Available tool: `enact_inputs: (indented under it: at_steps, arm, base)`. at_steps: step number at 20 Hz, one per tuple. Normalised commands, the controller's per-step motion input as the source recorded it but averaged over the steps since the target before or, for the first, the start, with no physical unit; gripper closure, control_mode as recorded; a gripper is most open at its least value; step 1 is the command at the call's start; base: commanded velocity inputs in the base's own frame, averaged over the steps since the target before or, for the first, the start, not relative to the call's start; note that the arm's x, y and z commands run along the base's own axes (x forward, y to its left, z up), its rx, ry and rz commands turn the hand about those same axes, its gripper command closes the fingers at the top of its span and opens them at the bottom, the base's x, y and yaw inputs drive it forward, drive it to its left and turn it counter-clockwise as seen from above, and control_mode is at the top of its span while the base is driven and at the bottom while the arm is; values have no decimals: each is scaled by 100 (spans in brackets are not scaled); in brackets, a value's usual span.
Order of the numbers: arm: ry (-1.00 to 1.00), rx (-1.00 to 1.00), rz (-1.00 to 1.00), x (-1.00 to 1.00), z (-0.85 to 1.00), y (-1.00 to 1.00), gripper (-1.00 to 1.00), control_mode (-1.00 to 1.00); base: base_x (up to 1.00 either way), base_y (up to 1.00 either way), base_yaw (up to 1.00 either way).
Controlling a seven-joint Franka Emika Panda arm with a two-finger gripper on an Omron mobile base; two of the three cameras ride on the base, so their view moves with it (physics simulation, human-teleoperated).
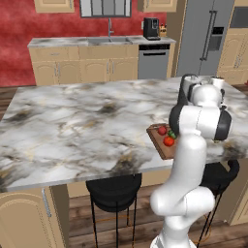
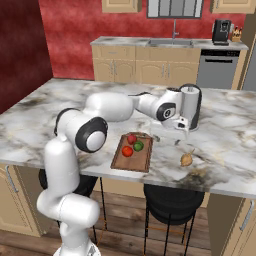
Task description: Place the avocado, onion, tomato, and bell pepper on the cutting board.
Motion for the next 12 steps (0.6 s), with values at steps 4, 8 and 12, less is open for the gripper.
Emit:
enact_inputs:
  at_steps: [4, 8, 12]
  arm:
    - [0, 2, 0, -7, -25, -56, -100, -100]
    - [0, 1, 0, -2, -23, -51, -100, -100]
    - [0, 0, 0, 0, -25, -45, -100, -100]
  base:
    - [0, 0, 0]
    - [0, 0, 0]
    - [0, 0, 0]
